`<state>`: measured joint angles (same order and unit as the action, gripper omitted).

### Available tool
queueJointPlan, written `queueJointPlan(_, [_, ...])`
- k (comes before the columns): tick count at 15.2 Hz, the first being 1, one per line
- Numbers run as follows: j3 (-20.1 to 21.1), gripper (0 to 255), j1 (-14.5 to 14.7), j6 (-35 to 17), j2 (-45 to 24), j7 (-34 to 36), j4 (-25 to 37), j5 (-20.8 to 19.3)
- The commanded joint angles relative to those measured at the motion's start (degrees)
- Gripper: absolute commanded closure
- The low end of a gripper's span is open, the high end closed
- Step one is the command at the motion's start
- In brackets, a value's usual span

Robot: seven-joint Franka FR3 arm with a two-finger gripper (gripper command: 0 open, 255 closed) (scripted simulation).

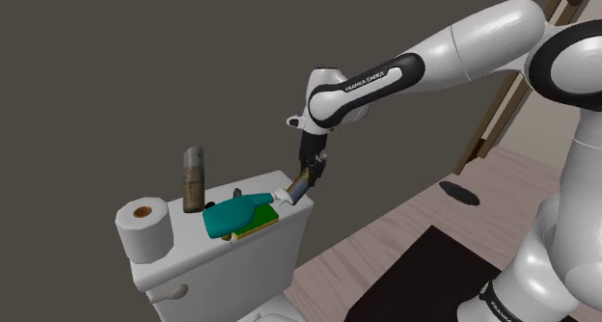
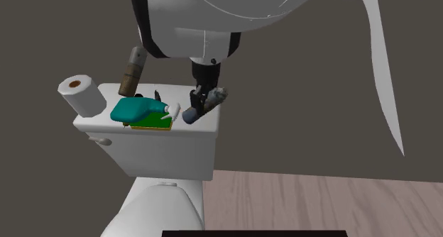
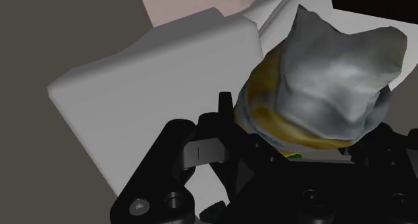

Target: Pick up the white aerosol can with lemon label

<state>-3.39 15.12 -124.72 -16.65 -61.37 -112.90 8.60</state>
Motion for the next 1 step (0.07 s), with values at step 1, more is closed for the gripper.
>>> queueJointPlan(1, [-0.01, 255, 0.02, 0.49, 0.3, 0.1, 0.2, -0.07])
